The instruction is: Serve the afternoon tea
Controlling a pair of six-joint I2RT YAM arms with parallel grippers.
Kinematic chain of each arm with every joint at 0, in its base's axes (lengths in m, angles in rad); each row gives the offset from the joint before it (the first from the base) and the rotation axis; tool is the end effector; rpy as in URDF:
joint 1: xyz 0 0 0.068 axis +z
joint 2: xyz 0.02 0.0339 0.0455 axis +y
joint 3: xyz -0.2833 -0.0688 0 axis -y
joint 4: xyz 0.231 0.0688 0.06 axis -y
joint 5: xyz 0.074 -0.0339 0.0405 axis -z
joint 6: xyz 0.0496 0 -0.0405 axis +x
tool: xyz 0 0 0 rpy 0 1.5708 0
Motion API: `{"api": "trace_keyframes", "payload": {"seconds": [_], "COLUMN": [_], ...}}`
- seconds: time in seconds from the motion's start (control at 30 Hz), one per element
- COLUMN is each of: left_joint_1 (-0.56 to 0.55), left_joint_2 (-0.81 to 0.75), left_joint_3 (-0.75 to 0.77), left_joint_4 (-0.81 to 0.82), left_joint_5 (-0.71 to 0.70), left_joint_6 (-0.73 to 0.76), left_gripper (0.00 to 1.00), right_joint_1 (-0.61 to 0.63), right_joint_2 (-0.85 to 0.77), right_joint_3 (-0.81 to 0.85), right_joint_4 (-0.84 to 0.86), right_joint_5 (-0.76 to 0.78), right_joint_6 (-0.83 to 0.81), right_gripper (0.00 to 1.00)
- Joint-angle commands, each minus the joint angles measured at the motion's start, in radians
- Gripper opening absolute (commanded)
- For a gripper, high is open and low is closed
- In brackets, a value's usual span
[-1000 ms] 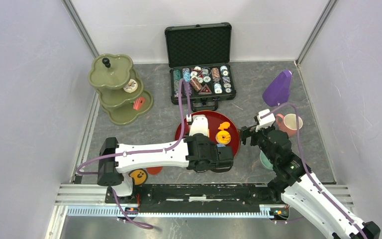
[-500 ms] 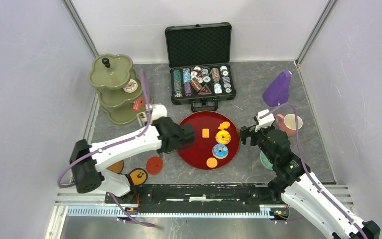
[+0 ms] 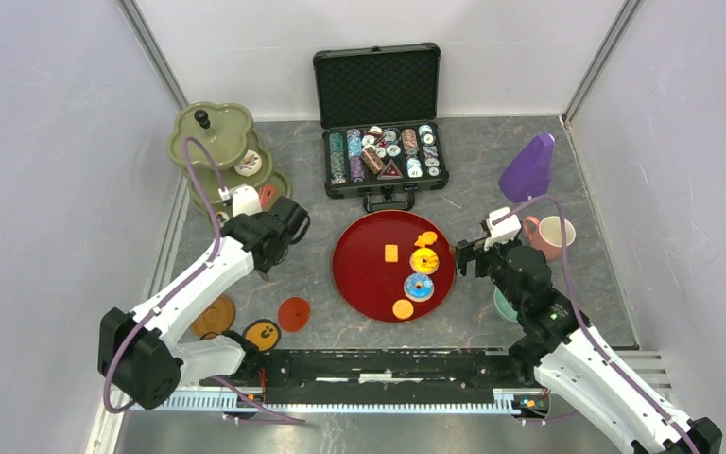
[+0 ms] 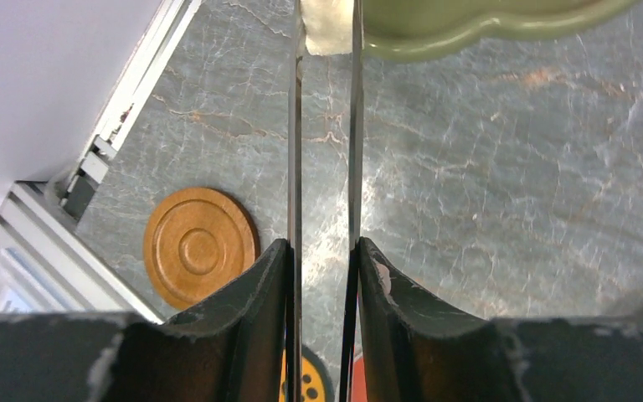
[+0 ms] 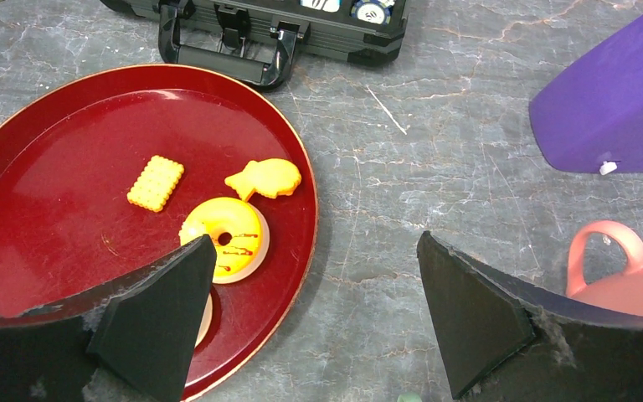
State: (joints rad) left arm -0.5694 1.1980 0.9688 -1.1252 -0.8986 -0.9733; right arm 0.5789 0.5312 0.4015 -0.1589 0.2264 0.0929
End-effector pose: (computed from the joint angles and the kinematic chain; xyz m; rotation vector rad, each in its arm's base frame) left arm 0.1708 -0.0632 0.2808 -0.5785 2.2259 0.6201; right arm 0.1148 0.0617 0.2518 -0.2933 1.8364 0.2569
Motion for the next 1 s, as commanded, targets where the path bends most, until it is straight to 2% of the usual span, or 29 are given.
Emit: {"api": "trace_keyframes", "payload": {"seconds": [0.0,0.23,0.5,0.7,0.83,0.97], "left_joint_1": [0.110,0.235,0.291,0.299,0.301,0.302], "left_joint_2": [-0.072,-0.050,0.054,0.066,0.051,-0.005], "left_joint_3": [-0.070,-0.106,-0.102,-0.093,-0.089,-0.044], "left_joint_4": [0.284,0.453,0.492,0.465,0.447,0.373], "left_joint_5": [0.019,0.093,0.166,0.151,0.170,0.256], "left_joint_6": [0.185,0.165,0.086,0.050,0.047,0.054], "left_gripper": [0.40,0.40,0.41,0.51,0.69,0.76], "right_joint_1": [0.004,0.004,0.004,0.004,0.004,0.004], "right_joint_2": [0.003,0.003,0.004,0.002,0.001,0.019], "right_joint_3": [-0.004,-0.003,0.002,0.004,0.010,0.025], "right_joint_4": [0.036,0.029,0.027,0.016,0.019,0.006], "right_joint_5": [-0.001,-0.001,0.004,0.010,0.011,0.010], "right_joint_6": [0.011,0.011,0.009,0.009,0.007,0.002], "right_gripper": [0.98,0.98,0.98,0.98,0.98,0.98]}}
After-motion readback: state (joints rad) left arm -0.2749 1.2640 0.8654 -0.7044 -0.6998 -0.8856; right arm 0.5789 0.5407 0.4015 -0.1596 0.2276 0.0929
